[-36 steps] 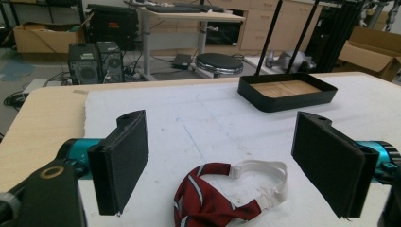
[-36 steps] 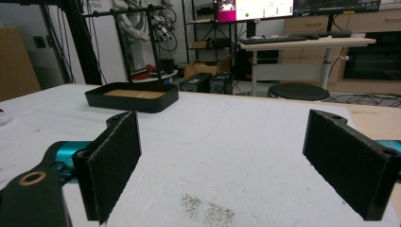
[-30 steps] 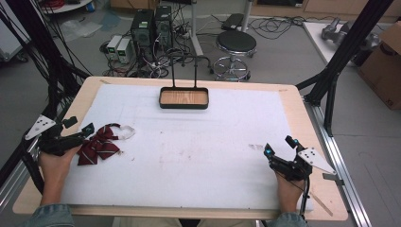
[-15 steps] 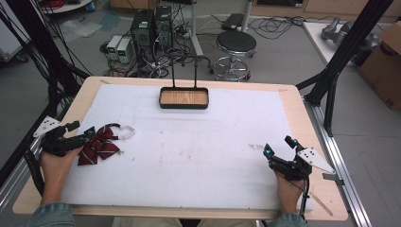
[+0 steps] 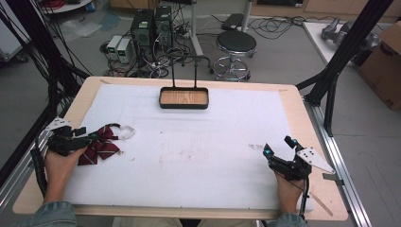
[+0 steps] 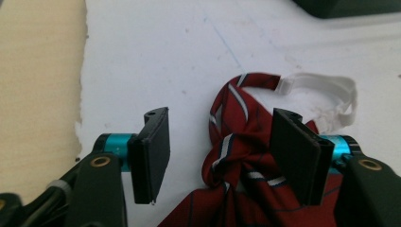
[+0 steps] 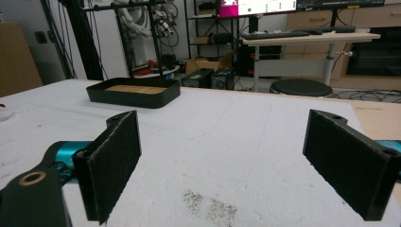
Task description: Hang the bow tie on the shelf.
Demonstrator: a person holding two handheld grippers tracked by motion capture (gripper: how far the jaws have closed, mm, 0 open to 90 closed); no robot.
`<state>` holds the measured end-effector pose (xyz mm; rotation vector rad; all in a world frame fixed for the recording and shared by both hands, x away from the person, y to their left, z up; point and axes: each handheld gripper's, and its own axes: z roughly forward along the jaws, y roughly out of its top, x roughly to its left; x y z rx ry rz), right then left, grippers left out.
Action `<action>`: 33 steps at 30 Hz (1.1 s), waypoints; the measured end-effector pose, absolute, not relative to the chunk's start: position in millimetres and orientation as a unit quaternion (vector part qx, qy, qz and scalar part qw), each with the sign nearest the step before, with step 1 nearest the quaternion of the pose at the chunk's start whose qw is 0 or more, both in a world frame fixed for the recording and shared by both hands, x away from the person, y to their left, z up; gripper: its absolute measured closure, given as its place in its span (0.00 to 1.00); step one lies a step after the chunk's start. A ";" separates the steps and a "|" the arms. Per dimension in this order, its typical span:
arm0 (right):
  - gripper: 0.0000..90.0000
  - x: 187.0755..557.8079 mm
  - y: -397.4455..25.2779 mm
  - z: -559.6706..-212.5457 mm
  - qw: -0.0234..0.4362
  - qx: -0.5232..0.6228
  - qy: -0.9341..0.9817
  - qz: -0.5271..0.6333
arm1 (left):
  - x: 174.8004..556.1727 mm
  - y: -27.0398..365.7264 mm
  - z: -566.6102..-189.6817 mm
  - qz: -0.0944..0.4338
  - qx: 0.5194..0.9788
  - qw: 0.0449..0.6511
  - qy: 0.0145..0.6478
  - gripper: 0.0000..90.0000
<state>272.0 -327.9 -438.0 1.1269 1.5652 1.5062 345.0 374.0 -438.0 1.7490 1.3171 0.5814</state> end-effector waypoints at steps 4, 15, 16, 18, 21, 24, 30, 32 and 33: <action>0.13 272.0 -327.9 -438.1 0.340 0.433 0.602 0.578 | 347.2 371.8 -441.1 0.215 0.713 0.410 0.527 0.51; 0.13 272.1 -328.0 -438.0 0.340 0.432 0.603 0.578 | 349.6 365.1 -445.5 0.203 0.739 0.381 0.518 0.67; 0.13 272.6 -328.1 -438.1 0.342 0.431 0.603 0.578 | 348.9 364.0 -445.6 0.207 0.743 0.377 0.513 0.72; 0.13 272.7 -328.1 -438.1 0.342 0.431 0.603 0.577 | 348.3 363.5 -445.4 0.210 0.743 0.374 0.513 0.76; 0.13 272.6 -327.9 -438.2 0.340 0.433 0.604 0.577 | 347.5 363.1 -445.0 0.214 0.747 0.371 0.509 0.80; 0.13 272.8 -327.9 -438.1 0.340 0.433 0.605 0.576 | 344.4 359.4 -441.0 0.237 0.749 0.371 0.495 0.82; 0.13 273.0 -327.9 -438.1 0.338 0.433 0.605 0.576 | 338.9 350.8 -424.3 0.264 0.745 0.398 0.465 0.82; 0.13 273.1 -328.0 -438.1 0.338 0.433 0.605 0.576 | 337.0 346.3 -416.8 0.273 0.743 0.409 0.455 0.82; 0.13 273.0 -328.0 -438.1 0.338 0.433 0.605 0.577 | 336.4 343.4 -412.2 0.275 0.743 0.413 0.449 0.82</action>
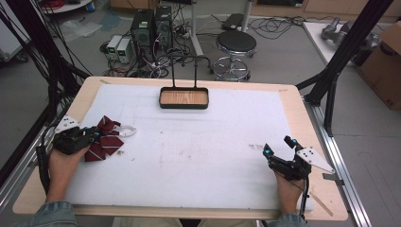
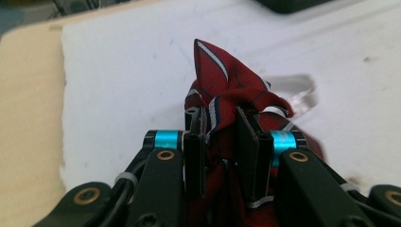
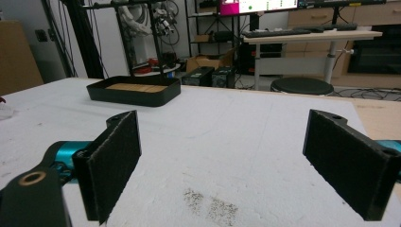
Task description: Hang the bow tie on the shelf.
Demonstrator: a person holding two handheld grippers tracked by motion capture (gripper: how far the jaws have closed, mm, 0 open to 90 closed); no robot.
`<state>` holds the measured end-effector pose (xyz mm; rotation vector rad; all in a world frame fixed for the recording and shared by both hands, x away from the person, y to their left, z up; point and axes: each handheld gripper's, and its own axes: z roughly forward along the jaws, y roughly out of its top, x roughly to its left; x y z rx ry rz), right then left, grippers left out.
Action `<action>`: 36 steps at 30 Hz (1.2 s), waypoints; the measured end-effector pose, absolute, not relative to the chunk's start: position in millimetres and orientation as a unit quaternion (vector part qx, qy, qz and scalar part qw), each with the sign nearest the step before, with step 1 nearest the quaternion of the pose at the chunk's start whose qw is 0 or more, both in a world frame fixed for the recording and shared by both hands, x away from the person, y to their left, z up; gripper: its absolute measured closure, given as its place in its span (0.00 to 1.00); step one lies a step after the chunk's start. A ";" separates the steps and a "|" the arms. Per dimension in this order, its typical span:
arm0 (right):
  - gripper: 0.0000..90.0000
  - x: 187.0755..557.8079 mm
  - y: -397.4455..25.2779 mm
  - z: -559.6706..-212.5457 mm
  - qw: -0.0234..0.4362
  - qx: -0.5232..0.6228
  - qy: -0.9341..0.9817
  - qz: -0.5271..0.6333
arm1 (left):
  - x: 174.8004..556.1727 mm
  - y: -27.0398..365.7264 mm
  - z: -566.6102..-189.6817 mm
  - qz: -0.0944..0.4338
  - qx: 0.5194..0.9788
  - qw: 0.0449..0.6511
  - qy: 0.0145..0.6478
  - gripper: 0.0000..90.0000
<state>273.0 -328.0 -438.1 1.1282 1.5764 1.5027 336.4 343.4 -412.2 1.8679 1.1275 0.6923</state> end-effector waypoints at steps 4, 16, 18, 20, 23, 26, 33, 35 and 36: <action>0.13 272.8 -328.2 -438.1 0.337 0.435 0.604 0.577 | 337.0 335.1 -400.4 0.278 0.746 0.423 0.433 0.82; 0.13 273.3 -328.8 -438.3 0.335 0.436 0.603 0.578 | 355.4 307.6 -363.0 0.275 0.760 0.446 0.384 0.82; 0.13 273.0 -328.7 -438.3 0.334 0.438 0.602 0.578 | 358.7 303.8 -356.2 0.273 0.761 0.451 0.378 0.82; 0.13 273.2 -328.8 -438.3 0.334 0.438 0.602 0.578 | 362.6 299.6 -348.4 0.271 0.762 0.455 0.371 0.82; 0.13 273.7 -329.1 -438.5 0.335 0.436 0.602 0.579 | 370.6 291.4 -337.3 0.271 0.766 0.456 0.362 0.82; 0.13 273.6 -328.9 -438.5 0.334 0.437 0.602 0.579 | 379.2 284.2 -330.3 0.266 0.767 0.461 0.357 0.82; 0.12 273.5 -329.0 -438.6 0.332 0.439 0.603 0.577 | 401.7 264.5 -317.7 0.261 0.777 0.459 0.343 0.82; 0.13 273.7 -329.3 -438.7 0.333 0.438 0.603 0.578 | 407.6 258.5 -314.9 0.260 0.778 0.461 0.338 0.82; 0.13 273.7 -329.3 -438.7 0.333 0.438 0.603 0.578 | 410.8 256.1 -313.6 0.257 0.780 0.462 0.336 0.82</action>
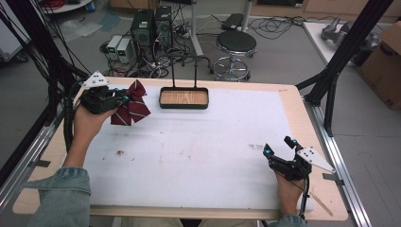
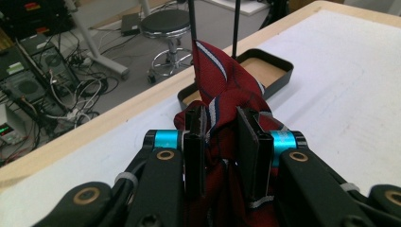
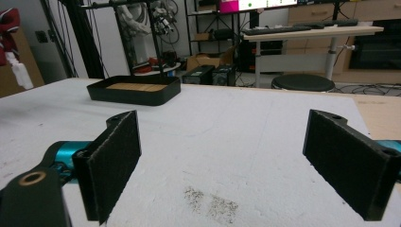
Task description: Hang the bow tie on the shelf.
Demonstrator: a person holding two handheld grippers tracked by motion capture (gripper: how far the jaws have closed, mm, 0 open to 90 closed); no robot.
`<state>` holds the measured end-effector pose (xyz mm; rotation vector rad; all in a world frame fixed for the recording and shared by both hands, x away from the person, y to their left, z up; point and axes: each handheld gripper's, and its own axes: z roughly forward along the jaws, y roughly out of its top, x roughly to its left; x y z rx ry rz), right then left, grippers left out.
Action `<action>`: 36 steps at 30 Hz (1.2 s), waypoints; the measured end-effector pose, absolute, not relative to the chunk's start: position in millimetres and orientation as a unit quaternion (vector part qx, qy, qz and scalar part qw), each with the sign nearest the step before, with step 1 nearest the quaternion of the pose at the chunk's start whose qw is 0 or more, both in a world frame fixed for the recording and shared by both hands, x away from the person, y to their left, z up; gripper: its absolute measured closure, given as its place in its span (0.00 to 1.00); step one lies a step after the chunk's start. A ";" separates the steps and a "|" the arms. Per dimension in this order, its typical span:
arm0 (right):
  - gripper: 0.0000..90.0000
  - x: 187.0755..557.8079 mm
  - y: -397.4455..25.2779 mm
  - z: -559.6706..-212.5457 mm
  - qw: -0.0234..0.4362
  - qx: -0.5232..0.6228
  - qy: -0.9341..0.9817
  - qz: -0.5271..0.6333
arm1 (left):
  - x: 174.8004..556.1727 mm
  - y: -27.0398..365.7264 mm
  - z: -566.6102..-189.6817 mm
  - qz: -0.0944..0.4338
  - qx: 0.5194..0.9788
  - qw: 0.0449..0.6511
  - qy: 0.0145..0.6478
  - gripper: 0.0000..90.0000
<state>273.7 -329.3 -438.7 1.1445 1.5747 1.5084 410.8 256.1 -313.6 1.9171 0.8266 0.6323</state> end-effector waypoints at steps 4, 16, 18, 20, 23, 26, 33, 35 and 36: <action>0.13 273.8 -329.4 -438.7 0.332 0.438 0.603 0.578 | 423.2 246.3 -308.6 0.256 0.778 0.467 0.333 0.82; 0.13 274.3 -329.9 -438.8 0.330 0.440 0.602 0.578 | 458.7 224.6 -284.8 0.267 0.773 0.473 0.326 0.82; 0.13 274.6 -330.2 -439.0 0.330 0.440 0.601 0.579 | 463.7 222.4 -281.8 0.266 0.771 0.478 0.326 0.82; 0.13 274.6 -330.3 -439.0 0.329 0.441 0.601 0.580 | 468.4 219.9 -279.8 0.267 0.770 0.481 0.324 0.82; 0.13 275.2 -330.9 -439.1 0.328 0.442 0.599 0.581 | 475.7 215.9 -277.8 0.267 0.768 0.482 0.326 0.82; 0.13 275.2 -331.1 -439.2 0.327 0.442 0.599 0.582 | 481.3 211.8 -275.2 0.270 0.766 0.485 0.325 0.82; 0.13 275.8 -331.4 -439.4 0.324 0.442 0.600 0.583 | 495.1 207.0 -268.0 0.277 0.762 0.486 0.327 0.82; 0.13 276.1 -331.3 -439.4 0.324 0.441 0.600 0.584 | 499.7 206.6 -266.8 0.279 0.759 0.488 0.329 0.82; 0.13 276.3 -331.5 -439.4 0.325 0.440 0.600 0.584 | 502.0 206.1 -266.5 0.277 0.756 0.492 0.332 0.82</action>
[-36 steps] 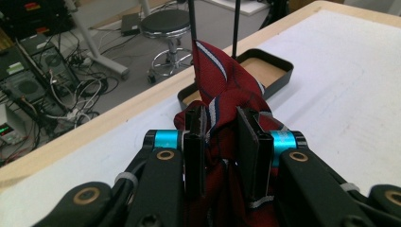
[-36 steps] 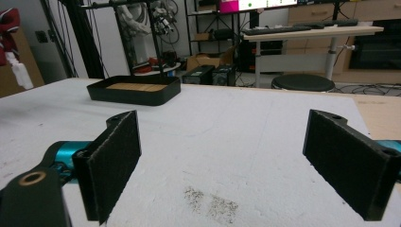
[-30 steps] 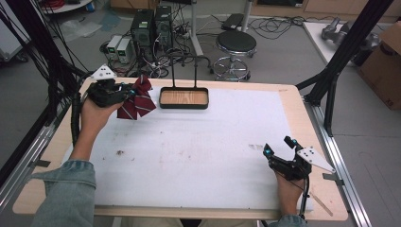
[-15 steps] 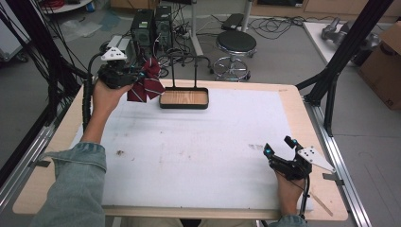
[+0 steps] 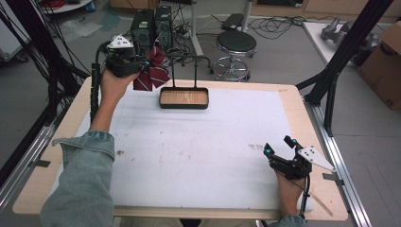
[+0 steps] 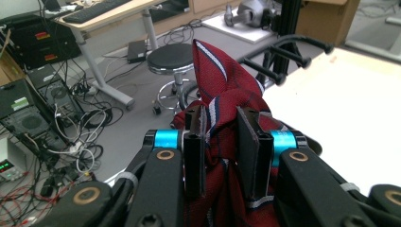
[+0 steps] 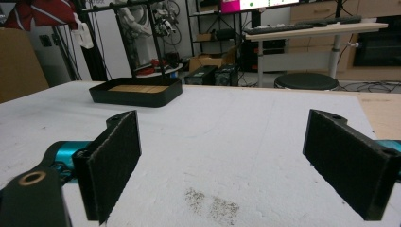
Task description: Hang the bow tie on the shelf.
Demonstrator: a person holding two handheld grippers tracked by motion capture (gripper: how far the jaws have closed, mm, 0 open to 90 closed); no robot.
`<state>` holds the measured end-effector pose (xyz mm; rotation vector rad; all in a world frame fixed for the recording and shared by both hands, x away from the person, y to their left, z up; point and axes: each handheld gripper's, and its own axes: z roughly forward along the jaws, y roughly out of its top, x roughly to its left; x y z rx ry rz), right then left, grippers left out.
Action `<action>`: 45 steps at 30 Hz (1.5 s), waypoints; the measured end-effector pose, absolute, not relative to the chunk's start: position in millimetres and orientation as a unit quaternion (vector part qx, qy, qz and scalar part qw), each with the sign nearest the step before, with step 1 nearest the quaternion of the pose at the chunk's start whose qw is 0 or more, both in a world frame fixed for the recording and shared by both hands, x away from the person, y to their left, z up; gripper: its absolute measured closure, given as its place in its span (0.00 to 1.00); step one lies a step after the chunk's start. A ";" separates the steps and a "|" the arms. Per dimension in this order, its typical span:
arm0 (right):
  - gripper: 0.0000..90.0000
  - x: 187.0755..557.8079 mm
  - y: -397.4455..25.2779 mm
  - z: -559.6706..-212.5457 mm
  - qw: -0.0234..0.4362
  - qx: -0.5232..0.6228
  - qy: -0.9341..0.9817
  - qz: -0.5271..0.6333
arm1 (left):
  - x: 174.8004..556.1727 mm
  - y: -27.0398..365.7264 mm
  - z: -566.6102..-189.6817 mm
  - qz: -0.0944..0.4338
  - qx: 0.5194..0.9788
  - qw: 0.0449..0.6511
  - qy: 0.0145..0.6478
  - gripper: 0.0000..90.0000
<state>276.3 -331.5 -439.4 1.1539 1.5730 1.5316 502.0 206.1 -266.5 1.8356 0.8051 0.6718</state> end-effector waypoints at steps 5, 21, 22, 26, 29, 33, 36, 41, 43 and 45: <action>0.13 276.4 -331.4 -439.6 0.321 0.442 0.600 0.585 | 512.0 203.6 -265.2 0.282 0.752 0.489 0.341 0.82; 0.13 277.7 -331.4 -440.1 0.318 0.439 0.602 0.586 | 544.7 222.2 -272.5 0.282 0.737 0.466 0.399 0.82; 0.13 277.6 -331.4 -440.1 0.318 0.439 0.603 0.585 | 545.8 222.8 -274.2 0.282 0.738 0.463 0.402 0.82; 0.13 277.4 -331.3 -440.0 0.317 0.440 0.603 0.584 | 548.0 225.5 -279.8 0.278 0.742 0.452 0.409 0.82; 0.13 277.5 -331.1 -440.0 0.318 0.441 0.603 0.584 | 548.4 224.5 -283.1 0.277 0.746 0.446 0.409 0.82; 0.13 277.4 -330.8 -440.0 0.316 0.442 0.603 0.584 | 549.4 220.7 -290.3 0.270 0.759 0.433 0.404 0.82; 0.13 277.4 -330.6 -440.1 0.317 0.442 0.603 0.584 | 550.2 218.4 -295.9 0.268 0.762 0.429 0.405 0.82; 0.13 277.6 -330.5 -440.1 0.317 0.442 0.603 0.583 | 552.2 213.4 -304.9 0.262 0.767 0.422 0.407 0.82; 0.13 277.5 -330.3 -440.3 0.315 0.444 0.604 0.583 | 553.2 210.2 -308.3 0.260 0.770 0.419 0.405 0.82; 0.13 277.5 -330.3 -440.2 0.314 0.444 0.603 0.584 | 554.2 206.4 -311.9 0.256 0.773 0.418 0.402 0.82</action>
